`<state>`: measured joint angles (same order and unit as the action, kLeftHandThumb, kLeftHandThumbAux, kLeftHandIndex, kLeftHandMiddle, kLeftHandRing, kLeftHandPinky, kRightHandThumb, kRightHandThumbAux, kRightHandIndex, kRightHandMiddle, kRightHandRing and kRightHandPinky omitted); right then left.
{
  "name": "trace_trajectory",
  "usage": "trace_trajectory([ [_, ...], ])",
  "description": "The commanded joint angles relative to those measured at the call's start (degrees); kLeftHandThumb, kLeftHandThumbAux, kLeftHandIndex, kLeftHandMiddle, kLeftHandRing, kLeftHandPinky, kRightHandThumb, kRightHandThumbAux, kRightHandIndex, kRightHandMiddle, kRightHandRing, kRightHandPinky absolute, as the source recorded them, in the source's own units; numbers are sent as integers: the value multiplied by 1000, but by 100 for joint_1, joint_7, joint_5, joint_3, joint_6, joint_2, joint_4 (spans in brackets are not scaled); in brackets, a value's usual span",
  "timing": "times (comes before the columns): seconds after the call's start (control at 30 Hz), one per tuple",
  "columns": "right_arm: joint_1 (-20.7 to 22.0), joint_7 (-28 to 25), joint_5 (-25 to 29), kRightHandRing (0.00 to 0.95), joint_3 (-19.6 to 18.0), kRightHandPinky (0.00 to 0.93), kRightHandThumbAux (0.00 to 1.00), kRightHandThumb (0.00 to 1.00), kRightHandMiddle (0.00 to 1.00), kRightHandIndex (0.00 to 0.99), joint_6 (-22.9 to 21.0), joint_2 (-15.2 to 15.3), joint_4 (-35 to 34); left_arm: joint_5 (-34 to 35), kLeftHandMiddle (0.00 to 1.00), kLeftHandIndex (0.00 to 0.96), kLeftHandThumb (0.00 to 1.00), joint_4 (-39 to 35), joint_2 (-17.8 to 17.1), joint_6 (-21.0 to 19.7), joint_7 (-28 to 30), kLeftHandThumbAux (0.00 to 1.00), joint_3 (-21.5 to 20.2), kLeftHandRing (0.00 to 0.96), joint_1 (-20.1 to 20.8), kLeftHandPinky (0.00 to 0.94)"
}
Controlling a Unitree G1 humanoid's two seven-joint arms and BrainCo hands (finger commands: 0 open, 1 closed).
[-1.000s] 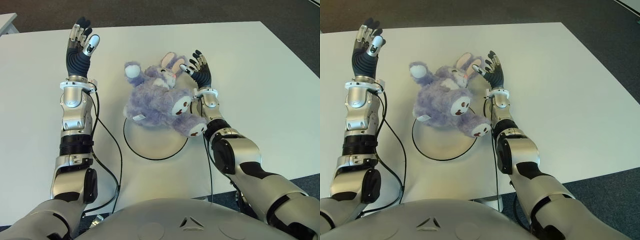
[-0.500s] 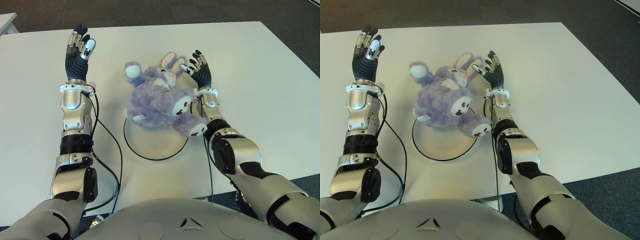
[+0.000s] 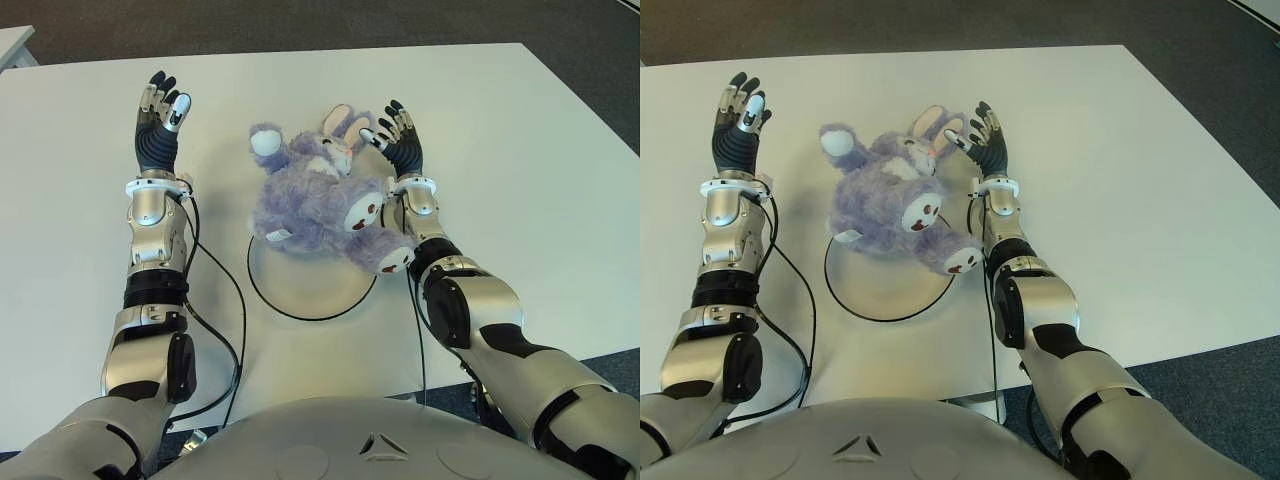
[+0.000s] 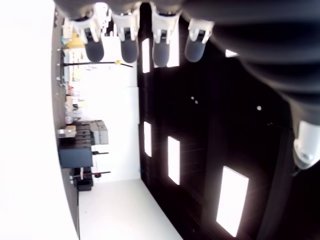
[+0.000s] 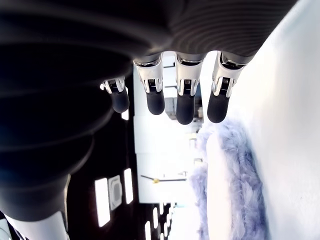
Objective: Put the doll into the plate.
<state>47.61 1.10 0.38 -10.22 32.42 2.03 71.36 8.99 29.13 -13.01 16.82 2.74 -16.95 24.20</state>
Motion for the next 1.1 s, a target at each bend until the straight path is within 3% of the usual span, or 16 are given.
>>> trace_trajectory([
  [0.03,-291,-24,49,101,-42,136,744,53,87,47,-123,-65,165,-10,105,0,0,206,26,96,-44,456,6,59,93,0],
  [1.1,-294,20,34,99,-31,132,756,57,88,52,-97,-76,163,-147,116,0,0,1075,89,280,86,464,358,55,198,0],
])
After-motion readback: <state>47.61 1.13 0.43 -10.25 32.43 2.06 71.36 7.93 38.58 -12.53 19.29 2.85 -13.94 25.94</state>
